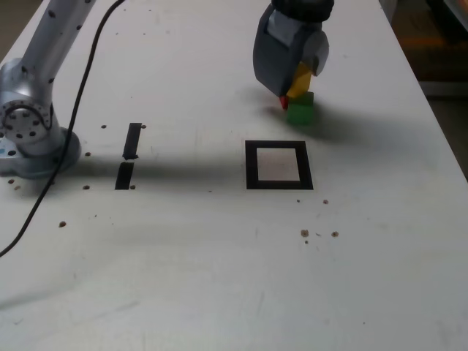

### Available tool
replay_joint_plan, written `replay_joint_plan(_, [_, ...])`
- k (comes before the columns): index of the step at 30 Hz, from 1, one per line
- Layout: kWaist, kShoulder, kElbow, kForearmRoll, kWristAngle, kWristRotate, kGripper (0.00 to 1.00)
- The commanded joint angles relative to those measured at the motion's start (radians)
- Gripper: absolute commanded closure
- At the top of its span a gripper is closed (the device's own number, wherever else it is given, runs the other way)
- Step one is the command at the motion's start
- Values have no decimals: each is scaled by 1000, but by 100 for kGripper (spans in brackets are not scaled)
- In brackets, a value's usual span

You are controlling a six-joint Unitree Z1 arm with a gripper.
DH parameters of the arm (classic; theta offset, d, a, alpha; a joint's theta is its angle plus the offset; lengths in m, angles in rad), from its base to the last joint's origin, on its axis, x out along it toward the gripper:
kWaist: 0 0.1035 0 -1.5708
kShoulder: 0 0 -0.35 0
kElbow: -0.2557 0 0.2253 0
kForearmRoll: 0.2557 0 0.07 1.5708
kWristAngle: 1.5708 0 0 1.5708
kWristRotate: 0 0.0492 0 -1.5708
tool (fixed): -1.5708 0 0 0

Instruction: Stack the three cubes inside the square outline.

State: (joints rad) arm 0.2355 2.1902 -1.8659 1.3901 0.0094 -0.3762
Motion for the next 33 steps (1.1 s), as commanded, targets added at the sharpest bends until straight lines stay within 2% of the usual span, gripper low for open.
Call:
replay_joint_plan(1, [0,-9,-2,1,1,0,72])
replay_joint_plan(8, [0,-41,-1,17,-7,28,77])
replay_joint_plan(13, [7,-145,50,44,-4,62,79])
replay_joint_plan(17, [38,-236,181,36,7,118,79])
replay_joint_plan(22, [68,-276,386,-74,33,159,78])
replay_joint_plan(26, [79,-276,501,-179,38,181,79])
replay_joint_plan(33, [92,-279,548,-202,72,260,79])
